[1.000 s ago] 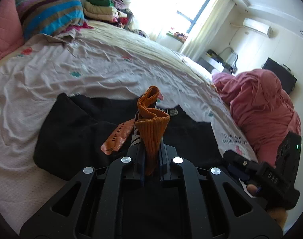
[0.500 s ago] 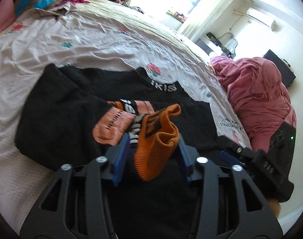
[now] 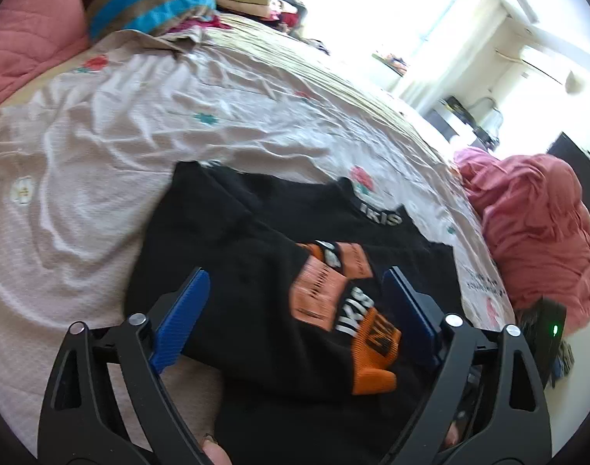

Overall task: Fold small clothes
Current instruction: 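Grasp the stacked orange cuffs with the right gripper, then fold the shirt body toward the collar with the right gripper, then lay the orange cuffs on the shirt and open the right gripper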

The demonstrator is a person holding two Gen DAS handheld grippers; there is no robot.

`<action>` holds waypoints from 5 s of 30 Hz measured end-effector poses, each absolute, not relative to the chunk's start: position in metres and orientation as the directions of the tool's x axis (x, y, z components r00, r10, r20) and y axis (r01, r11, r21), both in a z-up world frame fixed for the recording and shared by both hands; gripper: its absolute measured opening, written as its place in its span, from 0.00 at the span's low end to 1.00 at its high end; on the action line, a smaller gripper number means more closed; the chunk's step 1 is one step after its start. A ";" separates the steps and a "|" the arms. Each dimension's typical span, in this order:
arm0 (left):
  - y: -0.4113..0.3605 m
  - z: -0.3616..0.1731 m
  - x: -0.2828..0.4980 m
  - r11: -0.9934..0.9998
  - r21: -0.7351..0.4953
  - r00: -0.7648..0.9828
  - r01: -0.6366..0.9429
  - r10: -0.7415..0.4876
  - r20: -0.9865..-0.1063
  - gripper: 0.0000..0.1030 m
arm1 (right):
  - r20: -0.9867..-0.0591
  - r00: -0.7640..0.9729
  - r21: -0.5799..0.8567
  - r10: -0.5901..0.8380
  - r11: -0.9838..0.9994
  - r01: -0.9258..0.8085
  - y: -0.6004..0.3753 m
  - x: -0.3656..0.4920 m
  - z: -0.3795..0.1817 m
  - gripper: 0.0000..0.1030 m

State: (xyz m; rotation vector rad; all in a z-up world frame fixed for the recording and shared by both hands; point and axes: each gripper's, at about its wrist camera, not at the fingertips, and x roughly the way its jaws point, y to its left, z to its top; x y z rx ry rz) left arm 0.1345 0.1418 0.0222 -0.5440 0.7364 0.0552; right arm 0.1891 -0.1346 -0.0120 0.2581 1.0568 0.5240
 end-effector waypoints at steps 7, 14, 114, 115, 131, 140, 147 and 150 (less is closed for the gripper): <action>0.169 0.023 0.129 0.830 -0.466 0.756 -0.306 -0.086 -0.649 0.90 | -0.772 0.365 0.444 0.521 0.852 -0.278 -0.115 0.189 -0.024 0.59; 0.183 0.023 0.127 0.811 -0.458 0.748 -0.364 -0.039 -0.662 0.91 | -0.764 0.363 0.398 0.533 0.833 -0.384 -0.098 0.187 -0.010 0.09; 0.074 -0.016 0.218 0.974 -0.225 0.572 -0.031 -0.167 -0.803 0.46 | -0.689 0.676 0.047 0.261 0.947 -0.317 -0.200 0.241 0.029 0.29; 0.073 -0.020 0.218 0.976 -0.213 0.552 -0.036 -0.158 -0.818 0.46 | -0.693 0.669 0.047 0.269 0.943 -0.331 -0.195 0.240 0.028 0.30; 0.079 -0.031 0.209 0.971 -0.238 0.509 -0.030 -0.190 -0.840 0.46 | -0.834 0.483 0.046 0.267 0.905 -0.422 -0.153 0.247 -0.021 0.48; 0.079 -0.031 0.210 0.973 -0.230 0.505 -0.032 -0.183 -0.844 0.47 | -0.837 0.485 0.052 0.254 0.918 -0.392 -0.170 0.247 -0.034 0.59; 0.077 -0.030 0.209 0.975 -0.220 0.504 -0.032 -0.174 -0.846 0.47 | -0.811 0.511 0.098 0.284 0.928 -0.359 -0.179 0.243 -0.022 0.61; 0.077 -0.030 0.209 0.975 -0.219 0.504 -0.034 -0.172 -0.846 0.48 | -0.809 0.512 0.112 0.289 0.931 -0.348 -0.183 0.241 -0.018 0.66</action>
